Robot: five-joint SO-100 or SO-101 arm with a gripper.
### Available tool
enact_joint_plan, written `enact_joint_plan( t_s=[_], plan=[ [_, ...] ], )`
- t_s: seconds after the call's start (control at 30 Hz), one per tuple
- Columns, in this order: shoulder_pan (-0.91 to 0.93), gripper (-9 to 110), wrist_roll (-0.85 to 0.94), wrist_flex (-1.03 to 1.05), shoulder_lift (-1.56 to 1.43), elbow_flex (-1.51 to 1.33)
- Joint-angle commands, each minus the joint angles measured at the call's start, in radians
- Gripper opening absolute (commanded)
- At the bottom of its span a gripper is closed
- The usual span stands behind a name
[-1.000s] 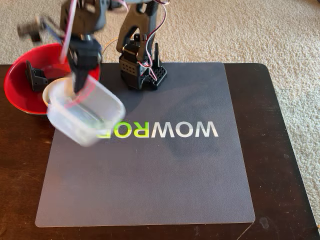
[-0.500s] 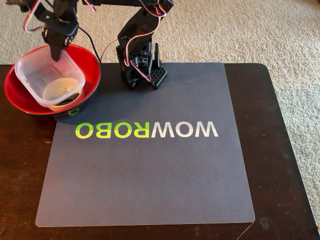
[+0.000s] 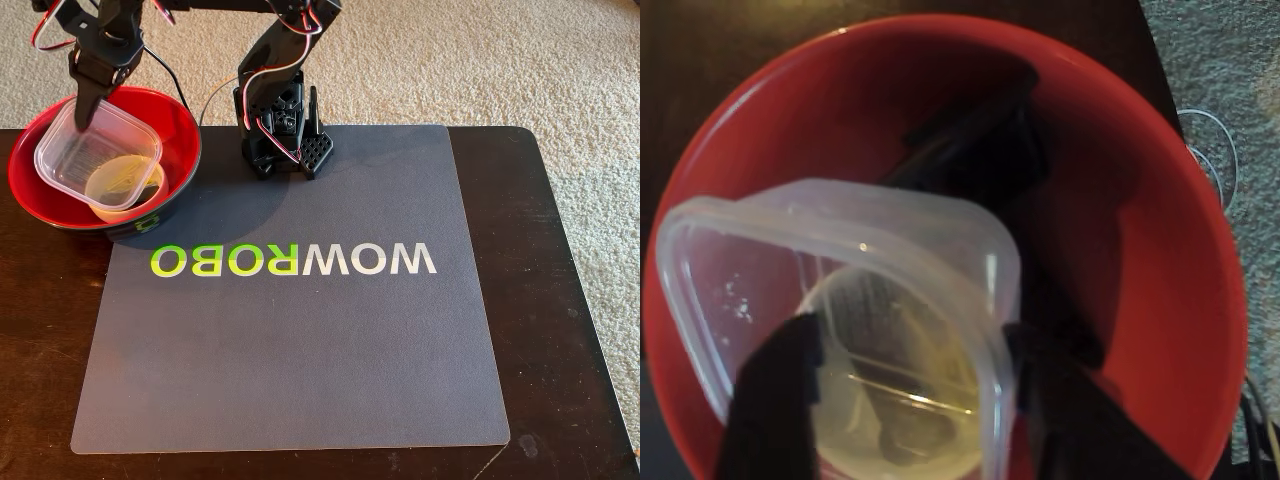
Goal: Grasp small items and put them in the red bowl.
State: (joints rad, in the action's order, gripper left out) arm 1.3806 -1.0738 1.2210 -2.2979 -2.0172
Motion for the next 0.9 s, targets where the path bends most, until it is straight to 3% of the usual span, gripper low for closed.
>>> enact_joint_plan(
  t_s=[0.0,0.2,0.33,0.53,0.87],
  plan=[
    [-0.055,25,0.049,0.04,-0.092,0.06],
    [-0.137,26,0.101,0.319,-0.147,0.245],
    [-0.175,26,0.114,0.393,-0.193,0.288],
    [-0.394,28,0.311,0.368,-0.137,0.383],
    [-0.606,28,0.581,0.155,0.509,1.183]
  ],
)
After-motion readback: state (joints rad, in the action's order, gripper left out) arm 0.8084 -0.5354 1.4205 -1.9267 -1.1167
